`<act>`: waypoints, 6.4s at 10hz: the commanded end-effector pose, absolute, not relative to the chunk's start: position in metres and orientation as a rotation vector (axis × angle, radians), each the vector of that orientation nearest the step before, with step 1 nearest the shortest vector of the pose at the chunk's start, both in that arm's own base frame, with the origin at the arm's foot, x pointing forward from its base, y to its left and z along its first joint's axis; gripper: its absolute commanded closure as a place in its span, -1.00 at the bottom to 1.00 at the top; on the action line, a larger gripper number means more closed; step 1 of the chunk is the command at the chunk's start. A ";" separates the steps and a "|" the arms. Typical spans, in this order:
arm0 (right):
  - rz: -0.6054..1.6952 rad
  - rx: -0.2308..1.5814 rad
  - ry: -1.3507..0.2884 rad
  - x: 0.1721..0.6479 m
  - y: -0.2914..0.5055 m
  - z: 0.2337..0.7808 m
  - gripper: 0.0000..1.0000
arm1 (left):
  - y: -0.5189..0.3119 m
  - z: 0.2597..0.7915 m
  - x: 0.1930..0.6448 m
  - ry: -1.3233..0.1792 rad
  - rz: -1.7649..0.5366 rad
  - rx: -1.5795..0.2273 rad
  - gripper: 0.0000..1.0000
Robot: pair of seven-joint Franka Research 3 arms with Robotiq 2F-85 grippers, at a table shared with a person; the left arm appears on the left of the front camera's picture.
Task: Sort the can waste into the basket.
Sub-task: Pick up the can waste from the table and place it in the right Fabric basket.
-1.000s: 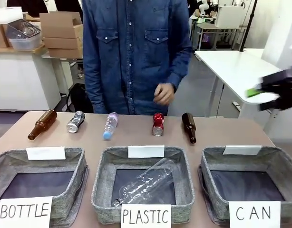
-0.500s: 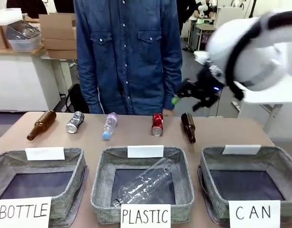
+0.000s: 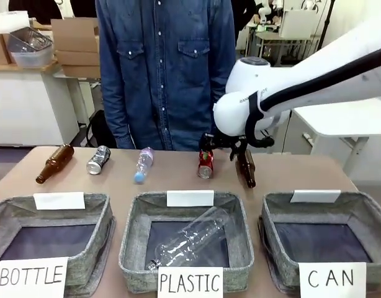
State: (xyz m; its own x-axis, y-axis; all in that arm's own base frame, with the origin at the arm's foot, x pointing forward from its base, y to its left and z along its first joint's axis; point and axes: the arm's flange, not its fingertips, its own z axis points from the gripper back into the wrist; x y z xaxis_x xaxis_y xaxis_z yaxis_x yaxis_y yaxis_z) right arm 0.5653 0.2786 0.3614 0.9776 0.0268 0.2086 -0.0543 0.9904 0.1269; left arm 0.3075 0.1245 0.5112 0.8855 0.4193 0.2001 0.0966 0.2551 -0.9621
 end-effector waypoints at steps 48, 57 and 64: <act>1.164 0.308 -0.108 0.293 -0.011 0.482 0.66 | 0.125 0.512 0.307 -0.487 0.209 -1.322 -1.00; 1.096 0.346 -0.057 0.296 -0.010 0.475 -1.00 | 0.125 0.512 0.307 -0.487 0.209 -1.322 -1.00; 0.188 1.447 -0.315 0.321 -0.019 0.539 -1.00 | 0.125 0.512 0.307 -0.487 0.209 -1.322 -1.00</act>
State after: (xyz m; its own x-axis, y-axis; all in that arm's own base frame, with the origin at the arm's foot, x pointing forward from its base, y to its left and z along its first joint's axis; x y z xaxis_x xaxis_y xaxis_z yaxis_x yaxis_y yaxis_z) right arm 0.3065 -0.0145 0.5114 0.6239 0.6916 0.3639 -0.7463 0.3889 0.5402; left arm 0.3069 0.1248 0.5119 0.8844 0.4207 0.2021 0.0980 0.2559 -0.9617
